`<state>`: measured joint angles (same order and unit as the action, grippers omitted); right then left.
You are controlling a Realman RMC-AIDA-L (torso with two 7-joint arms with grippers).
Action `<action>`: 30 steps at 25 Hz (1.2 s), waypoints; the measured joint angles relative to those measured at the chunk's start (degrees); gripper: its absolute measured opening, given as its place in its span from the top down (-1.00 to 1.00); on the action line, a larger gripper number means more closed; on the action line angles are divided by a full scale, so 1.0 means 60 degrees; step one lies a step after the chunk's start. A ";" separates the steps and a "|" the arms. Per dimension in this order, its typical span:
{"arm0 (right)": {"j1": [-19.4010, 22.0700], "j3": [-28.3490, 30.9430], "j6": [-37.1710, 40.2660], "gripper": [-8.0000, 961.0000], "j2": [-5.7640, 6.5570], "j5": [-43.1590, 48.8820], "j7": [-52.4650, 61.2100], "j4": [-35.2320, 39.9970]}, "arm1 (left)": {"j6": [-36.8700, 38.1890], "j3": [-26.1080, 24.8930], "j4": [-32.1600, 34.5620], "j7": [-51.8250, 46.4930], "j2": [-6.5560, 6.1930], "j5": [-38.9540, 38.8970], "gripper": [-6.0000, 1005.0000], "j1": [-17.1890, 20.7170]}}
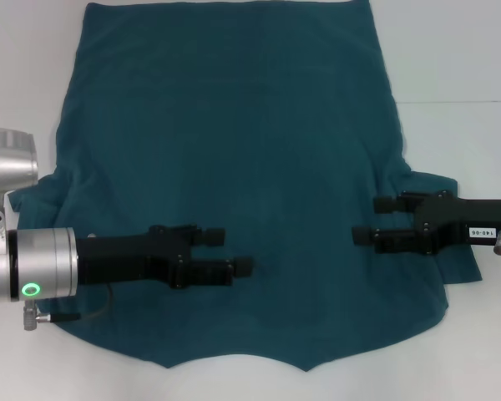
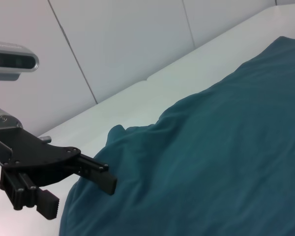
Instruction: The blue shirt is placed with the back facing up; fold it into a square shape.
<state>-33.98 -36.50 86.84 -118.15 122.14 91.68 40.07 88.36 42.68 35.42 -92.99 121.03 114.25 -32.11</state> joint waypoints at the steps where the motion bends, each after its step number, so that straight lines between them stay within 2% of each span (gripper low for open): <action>1: -0.0001 0.0011 -0.0002 -0.86 0.0001 -0.0001 -0.0001 0.0000 | -0.0004 -0.0007 -0.0001 0.0001 0.0000 0.0001 -0.83 0.0001; 16: -0.0005 0.0032 -0.0028 -0.86 0.0006 -0.0144 -0.0034 0.0000 | -0.0391 -0.0100 0.0003 -0.0027 0.0001 -0.0060 -0.83 0.0000; 22: -0.0005 0.0022 -0.0104 -0.86 -0.0019 -0.0300 -0.0040 0.0000 | -0.1076 -0.0999 0.0018 -0.0144 0.0009 -0.0082 -0.83 0.0100; 30: -0.0001 0.0028 -0.0270 -0.86 -0.0153 -0.0459 0.0008 -0.0007 | -0.2319 -0.2181 0.0050 -0.0964 -0.0033 -0.0088 -0.83 0.0330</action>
<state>-33.99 -36.33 85.22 -119.07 119.39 91.72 40.03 74.45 29.59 35.72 -98.77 120.83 113.72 -30.13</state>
